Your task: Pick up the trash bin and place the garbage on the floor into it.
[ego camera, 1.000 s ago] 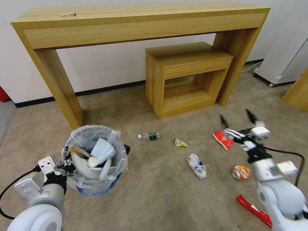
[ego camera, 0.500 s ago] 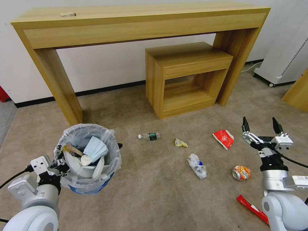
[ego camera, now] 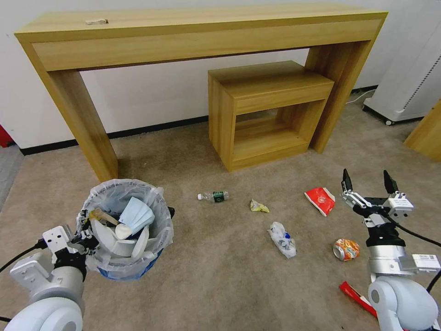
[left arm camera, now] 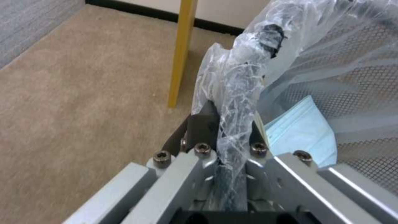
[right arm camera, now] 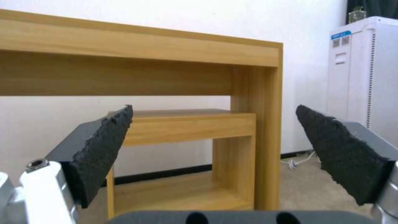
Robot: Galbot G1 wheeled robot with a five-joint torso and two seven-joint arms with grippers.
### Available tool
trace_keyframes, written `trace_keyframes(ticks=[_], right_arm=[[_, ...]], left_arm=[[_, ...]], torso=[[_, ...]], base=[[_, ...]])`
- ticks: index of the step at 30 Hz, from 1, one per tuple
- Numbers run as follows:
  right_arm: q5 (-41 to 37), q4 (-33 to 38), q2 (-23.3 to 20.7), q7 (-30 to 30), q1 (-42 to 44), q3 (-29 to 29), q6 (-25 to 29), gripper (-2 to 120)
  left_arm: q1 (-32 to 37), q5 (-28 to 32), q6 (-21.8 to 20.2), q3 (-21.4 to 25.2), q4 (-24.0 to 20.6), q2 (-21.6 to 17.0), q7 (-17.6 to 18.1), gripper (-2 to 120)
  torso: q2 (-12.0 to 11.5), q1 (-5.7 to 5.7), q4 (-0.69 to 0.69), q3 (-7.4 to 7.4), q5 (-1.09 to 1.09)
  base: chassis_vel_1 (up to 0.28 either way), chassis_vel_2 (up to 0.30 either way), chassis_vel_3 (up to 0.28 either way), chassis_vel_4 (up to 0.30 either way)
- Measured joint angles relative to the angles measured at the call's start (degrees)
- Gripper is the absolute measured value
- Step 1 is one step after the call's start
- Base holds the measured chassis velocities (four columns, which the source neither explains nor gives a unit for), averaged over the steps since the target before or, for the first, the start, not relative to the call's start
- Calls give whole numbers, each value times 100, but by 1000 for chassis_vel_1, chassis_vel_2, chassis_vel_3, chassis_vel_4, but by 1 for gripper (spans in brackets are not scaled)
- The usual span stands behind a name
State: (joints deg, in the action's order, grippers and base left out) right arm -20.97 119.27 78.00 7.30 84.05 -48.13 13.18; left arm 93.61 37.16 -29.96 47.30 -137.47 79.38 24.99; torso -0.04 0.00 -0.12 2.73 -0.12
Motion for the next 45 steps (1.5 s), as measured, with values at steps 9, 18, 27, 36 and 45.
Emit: trace_keyframes(ticks=[9, 18, 27, 36, 45], right_arm=[[-11, -92, -7, 28, -66, 23, 44, 100], [36, -138, -22, 92, -85, 28, 131, 100], [84, -142, -30, 131, -110, 53, 192, 100], [183, -148, -13, 168, -115, 111, 194, 100], [372, -160, -145, 170, -91, 442, 157, 100]], left_arm=[[-16, -29, -12, -29, -8, 23, 2, 0], [-29, -43, -33, -45, -13, 32, 4, 0], [-48, -75, -33, -74, 22, 44, -41, 0], [-48, -119, 44, -49, 92, 35, -141, 0], [-48, -97, 53, -50, 95, 8, -110, 0]], torso=[[0, 0, 0, 1, -1], [0, 1, 0, 3, 1], [0, 1, -1, 0, 0], [0, 1, 0, 0, 0], [0, 1, 0, 0, 1]], base=[[-205, 216, 220, -211], [-242, 239, 236, -226], [-66, 74, 62, -66], [0, 0, 0, 0], [0, 0, 0, 0]])
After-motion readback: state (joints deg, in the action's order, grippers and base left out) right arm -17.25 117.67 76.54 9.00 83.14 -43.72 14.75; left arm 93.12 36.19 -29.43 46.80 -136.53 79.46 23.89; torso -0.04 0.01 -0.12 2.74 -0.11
